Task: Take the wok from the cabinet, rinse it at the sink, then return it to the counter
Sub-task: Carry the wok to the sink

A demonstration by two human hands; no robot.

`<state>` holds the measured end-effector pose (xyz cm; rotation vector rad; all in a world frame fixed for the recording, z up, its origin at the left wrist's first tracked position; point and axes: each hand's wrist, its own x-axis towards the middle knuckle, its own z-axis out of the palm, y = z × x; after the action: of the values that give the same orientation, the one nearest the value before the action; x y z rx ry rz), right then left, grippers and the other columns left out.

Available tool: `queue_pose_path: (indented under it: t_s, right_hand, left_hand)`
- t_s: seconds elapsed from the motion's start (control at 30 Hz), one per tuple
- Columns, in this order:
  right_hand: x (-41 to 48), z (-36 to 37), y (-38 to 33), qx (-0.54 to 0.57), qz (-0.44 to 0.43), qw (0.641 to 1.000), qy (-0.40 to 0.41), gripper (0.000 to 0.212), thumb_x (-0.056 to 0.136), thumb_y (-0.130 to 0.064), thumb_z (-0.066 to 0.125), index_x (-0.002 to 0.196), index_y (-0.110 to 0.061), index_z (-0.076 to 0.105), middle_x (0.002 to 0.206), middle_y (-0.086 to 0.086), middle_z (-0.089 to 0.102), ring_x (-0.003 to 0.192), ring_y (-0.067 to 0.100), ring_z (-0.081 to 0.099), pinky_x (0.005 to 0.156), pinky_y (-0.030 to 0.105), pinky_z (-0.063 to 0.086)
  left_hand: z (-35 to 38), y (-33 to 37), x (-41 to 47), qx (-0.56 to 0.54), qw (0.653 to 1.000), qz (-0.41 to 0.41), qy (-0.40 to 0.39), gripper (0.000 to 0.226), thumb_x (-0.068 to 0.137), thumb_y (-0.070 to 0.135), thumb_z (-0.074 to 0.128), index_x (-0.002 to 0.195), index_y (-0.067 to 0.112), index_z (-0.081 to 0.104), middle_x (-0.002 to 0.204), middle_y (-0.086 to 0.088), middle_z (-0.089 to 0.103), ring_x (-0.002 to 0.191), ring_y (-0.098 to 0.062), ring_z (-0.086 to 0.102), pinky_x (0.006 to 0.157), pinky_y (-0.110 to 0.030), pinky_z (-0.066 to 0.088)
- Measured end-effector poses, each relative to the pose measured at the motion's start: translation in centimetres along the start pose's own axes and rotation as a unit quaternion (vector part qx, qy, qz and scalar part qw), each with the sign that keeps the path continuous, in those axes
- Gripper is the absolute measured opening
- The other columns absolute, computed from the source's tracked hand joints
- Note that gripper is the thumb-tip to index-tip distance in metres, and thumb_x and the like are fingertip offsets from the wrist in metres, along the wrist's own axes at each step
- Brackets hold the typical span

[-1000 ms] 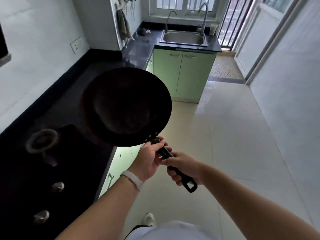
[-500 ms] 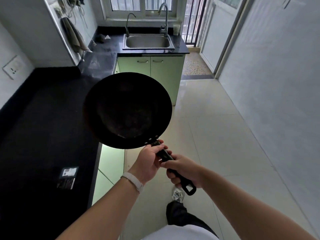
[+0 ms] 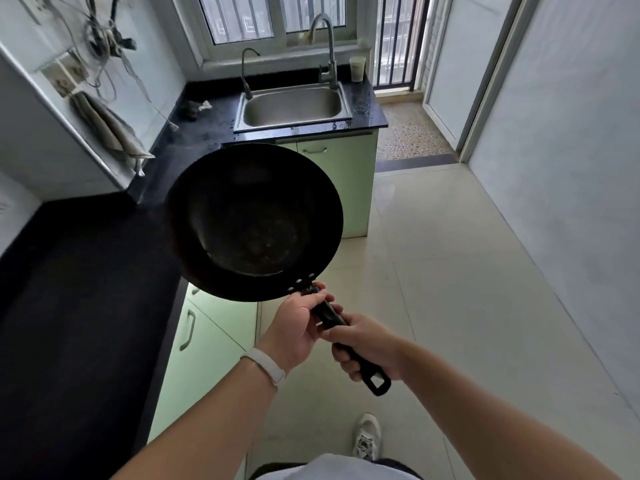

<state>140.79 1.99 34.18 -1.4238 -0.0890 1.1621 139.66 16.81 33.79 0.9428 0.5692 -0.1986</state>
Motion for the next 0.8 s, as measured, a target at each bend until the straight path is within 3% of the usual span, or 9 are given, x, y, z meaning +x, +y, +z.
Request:
queue_pose_path:
  t_s: [0.4,0.6,0.8]
  right_hand:
    - [7.3,-10.1,-9.8,0.0,-0.009,1.0,0.0,0.013,0.1,-0.015,0.053,0.112,-0.012,0.048,0.059,0.001,0.048,0.045,0.014,0.04,0.043,0.025,0.036]
    - [14.1,-14.3,-15.1,-0.007,-0.005,1.0,0.015,0.012,0.1,-0.015,0.053,0.11,-0.012,0.048,0.06,0.001,0.048,0.047,0.014,0.04,0.043,0.024,0.037]
    - [22.6,-17.9,-22.2,0.007,0.011,0.999,0.051,0.01,0.099,-0.016,0.054,0.106,-0.014,0.047,0.059,0.001,0.048,0.045,0.014,0.04,0.043,0.023,0.037]
  left_hand:
    - [6.2,7.2,13.0,-0.001,1.0,0.013,-0.015,0.01,0.098,0.0,0.047,0.101,0.006,0.053,0.082,-0.011,0.057,0.073,-0.026,0.063,0.073,-0.038,0.056]
    - [6.7,12.0,21.8,-0.002,1.0,-0.006,-0.028,0.01,0.099,0.0,0.046,0.103,0.006,0.053,0.082,-0.011,0.057,0.072,-0.026,0.063,0.067,-0.036,0.058]
    - [6.7,18.8,32.5,-0.017,0.998,-0.051,-0.044,0.01,0.098,0.0,0.049,0.104,0.005,0.054,0.086,-0.012,0.059,0.073,-0.027,0.065,0.076,-0.041,0.056]
